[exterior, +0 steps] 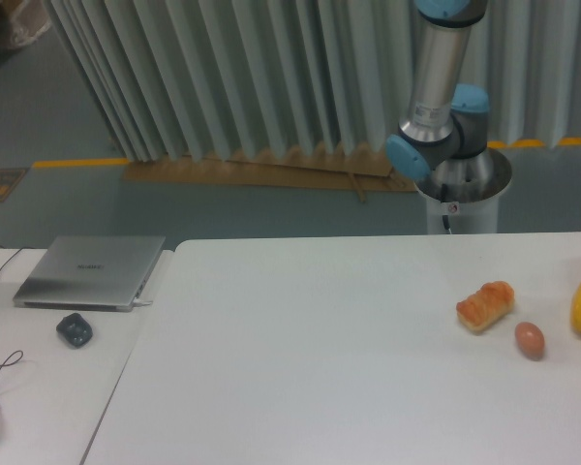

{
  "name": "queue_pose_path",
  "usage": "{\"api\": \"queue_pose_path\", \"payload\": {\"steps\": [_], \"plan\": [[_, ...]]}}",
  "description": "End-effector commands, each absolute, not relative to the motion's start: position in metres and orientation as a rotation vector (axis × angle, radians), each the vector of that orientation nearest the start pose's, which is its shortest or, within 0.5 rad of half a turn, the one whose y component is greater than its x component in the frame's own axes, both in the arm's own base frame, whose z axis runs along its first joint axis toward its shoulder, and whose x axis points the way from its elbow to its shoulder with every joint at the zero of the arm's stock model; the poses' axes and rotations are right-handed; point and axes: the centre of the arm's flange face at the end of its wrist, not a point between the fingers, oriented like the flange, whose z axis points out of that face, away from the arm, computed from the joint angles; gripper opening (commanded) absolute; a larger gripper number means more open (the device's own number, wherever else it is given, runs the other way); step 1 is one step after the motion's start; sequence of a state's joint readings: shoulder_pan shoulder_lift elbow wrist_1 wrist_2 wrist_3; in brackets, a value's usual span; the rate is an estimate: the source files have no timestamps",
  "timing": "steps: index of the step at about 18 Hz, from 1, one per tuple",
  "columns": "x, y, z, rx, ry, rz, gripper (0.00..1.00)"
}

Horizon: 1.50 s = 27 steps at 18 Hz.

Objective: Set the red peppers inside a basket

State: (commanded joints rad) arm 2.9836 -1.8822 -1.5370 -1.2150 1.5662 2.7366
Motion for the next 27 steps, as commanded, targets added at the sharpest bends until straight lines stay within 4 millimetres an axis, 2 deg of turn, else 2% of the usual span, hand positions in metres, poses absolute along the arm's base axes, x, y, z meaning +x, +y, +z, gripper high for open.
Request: {"api": "queue_pose_path", "payload": {"steps": [4, 6, 7, 9, 10, 13, 16, 21, 23, 25, 27], "plan": [[-0.588, 0.235, 0.358, -2.502, 1.941, 0.093, 0.28], [-0.59, 0.239, 0.353, -2.5, 1.948, 0.102, 0.32], [-0.59, 0.242, 0.353, -2.497, 1.952, 0.104, 0.39], [-0.589, 0.247, 0.353, -2.493, 1.955, 0.108, 0.68], [-0.587, 0.251, 0.352, -2.495, 1.948, 0.107, 0.77], [-0.583, 0.254, 0.353, -2.531, 1.896, 0.107, 0.8], [-0.582, 0.255, 0.355, -2.525, 1.889, 0.121, 1.0], [-0.58, 0.261, 0.359, -2.492, 1.848, 0.165, 1.0], [-0.571, 0.278, 0.362, -2.5, 1.792, 0.18, 1.0], [-0.558, 0.293, 0.378, -2.532, 1.748, 0.205, 1.0], [-0.545, 0.313, 0.38, -2.551, 1.707, 0.203, 1.0]]}}
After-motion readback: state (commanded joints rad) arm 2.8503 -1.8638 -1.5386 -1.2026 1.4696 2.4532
